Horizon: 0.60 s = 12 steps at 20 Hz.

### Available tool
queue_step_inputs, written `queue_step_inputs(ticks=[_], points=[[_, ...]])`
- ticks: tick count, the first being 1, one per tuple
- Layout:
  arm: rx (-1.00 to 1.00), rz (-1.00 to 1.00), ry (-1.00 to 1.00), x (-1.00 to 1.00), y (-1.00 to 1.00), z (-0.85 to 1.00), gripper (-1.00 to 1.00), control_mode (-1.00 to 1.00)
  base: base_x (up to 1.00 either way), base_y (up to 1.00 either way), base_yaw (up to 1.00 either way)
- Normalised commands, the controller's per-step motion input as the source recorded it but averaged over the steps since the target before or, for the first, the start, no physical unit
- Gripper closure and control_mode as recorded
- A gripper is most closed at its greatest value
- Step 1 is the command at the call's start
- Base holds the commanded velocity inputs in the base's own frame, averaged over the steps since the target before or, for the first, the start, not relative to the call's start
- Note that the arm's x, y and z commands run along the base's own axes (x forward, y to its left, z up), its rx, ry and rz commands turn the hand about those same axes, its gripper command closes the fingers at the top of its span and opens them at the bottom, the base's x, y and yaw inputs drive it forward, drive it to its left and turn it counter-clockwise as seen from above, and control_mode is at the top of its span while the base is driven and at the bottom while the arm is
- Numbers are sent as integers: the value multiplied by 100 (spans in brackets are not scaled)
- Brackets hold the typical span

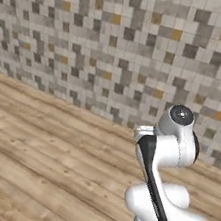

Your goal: Take the chicken drumsticks from the pan and place one on each plate on the dining counter.

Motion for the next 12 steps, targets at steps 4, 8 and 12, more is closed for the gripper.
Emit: queue_step_inputs(ticks=[4,8,12], points=[[0,0,0,0,0,0,100,100,86,4,51],[0,0,0,0,0,0,100,100,76,4,58],[0,0,0,0,0,0,100,100,51,0,80]])
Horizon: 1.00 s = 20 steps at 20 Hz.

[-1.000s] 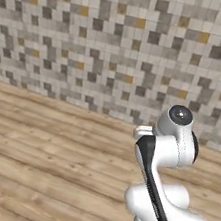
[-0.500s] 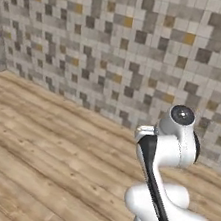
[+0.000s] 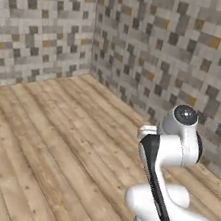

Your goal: Take the chicken drumsticks from the pan and place one on each plate on the dining counter.

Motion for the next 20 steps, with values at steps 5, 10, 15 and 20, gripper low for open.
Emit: queue_step_inputs(ticks=[5,10,15,20], points=[[0,0,0,0,0,0,100,100,71,8,62],[0,0,0,0,0,0,100,100,91,7,50],[0,0,0,0,0,0,100,100,100,5,36],[0,0,0,0,0,0,100,100,100,6,18]])
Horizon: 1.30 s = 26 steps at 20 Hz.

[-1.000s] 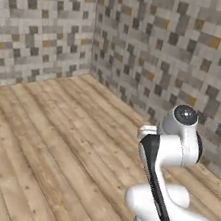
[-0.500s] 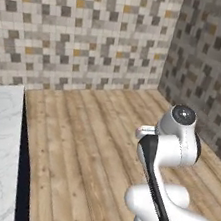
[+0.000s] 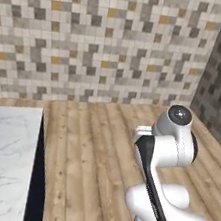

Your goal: Take the chicken drumsticks from the pan and place one on each plate on the dining counter.

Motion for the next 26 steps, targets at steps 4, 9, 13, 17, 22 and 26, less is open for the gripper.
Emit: queue_step_inputs(ticks=[4,9,13,17,22,26], points=[[0,0,0,0,0,0,100,100,100,6,19],[0,0,0,0,0,0,100,100,100,7,20],[0,0,0,0,0,0,100,100,100,6,21],[0,0,0,0,0,0,100,100,100,8,25],[0,0,0,0,0,0,100,100,100,3,38],[0,0,0,0,0,0,100,100,99,0,46]])
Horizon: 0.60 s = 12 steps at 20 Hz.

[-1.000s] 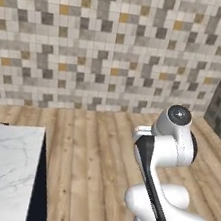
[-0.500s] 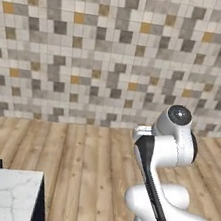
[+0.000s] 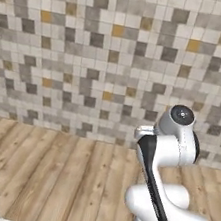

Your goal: Take the chicken drumsticks from the pan and place one on each plate on the dining counter.

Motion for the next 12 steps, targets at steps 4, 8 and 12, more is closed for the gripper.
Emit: queue_step_inputs(ticks=[4,8,12], points=[[0,0,0,0,0,0,100,100,99,0,45],[0,0,0,0,0,0,100,100,98,0,49],[0,0,0,0,0,0,100,100,88,0,62]])
